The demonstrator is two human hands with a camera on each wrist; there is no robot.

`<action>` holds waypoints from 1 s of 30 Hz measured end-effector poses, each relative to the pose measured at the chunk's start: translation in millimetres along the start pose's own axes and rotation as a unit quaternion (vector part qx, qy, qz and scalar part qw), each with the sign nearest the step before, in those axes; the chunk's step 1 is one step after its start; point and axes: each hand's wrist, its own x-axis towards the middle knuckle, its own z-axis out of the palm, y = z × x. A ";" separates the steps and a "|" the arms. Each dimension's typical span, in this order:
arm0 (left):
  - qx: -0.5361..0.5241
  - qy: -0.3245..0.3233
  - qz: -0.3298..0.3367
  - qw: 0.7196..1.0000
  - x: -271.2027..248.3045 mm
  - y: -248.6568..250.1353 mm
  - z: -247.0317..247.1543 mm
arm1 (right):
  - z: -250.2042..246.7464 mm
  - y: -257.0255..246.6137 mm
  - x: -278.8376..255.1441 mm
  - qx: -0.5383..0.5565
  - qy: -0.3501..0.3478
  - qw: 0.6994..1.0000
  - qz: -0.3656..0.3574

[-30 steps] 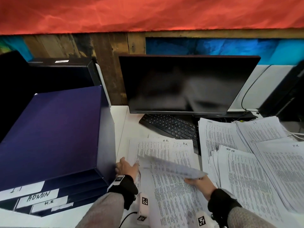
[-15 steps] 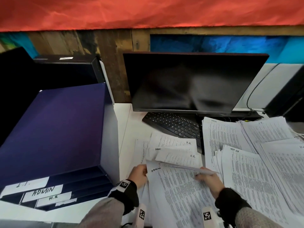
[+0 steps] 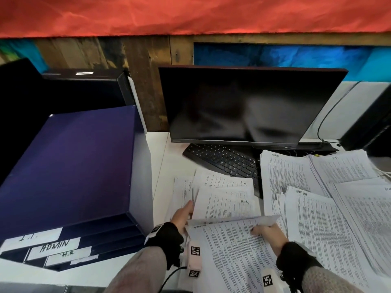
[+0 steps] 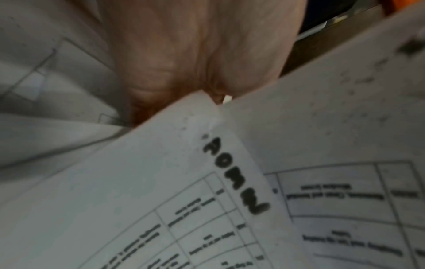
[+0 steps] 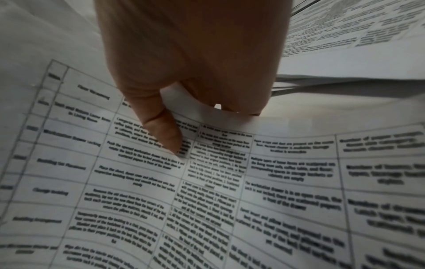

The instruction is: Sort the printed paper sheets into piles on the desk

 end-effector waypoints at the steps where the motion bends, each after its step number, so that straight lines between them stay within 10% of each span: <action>1: -0.005 -0.002 -0.002 1.000 -2.1 2.4 1.9 | 1.4 -0.7 -0.3 0.000 0.000 1.000 -0.001; 5: 0.152 0.057 0.068 0.984 4.6 10.0 5.7 | 5.8 -8.9 -2.0 0.016 0.003 1.000 -0.007; 11: 0.359 0.283 0.399 0.794 -24.6 42.9 5.0 | 6.7 -9.0 2.9 0.007 -0.010 1.000 0.001; 18: 0.303 0.358 0.573 0.672 -82.1 107.0 9.8 | 9.7 -1.2 9.7 -0.019 0.010 1.000 -0.008; 24: 0.137 0.320 0.571 0.743 -92.7 127.0 2.2 | 9.0 5.5 14.5 -0.025 0.037 0.999 0.011; 30: 0.296 0.228 0.404 0.835 -50.8 58.7 21.3 | 2.9 -2.2 7.4 0.119 0.048 0.988 0.083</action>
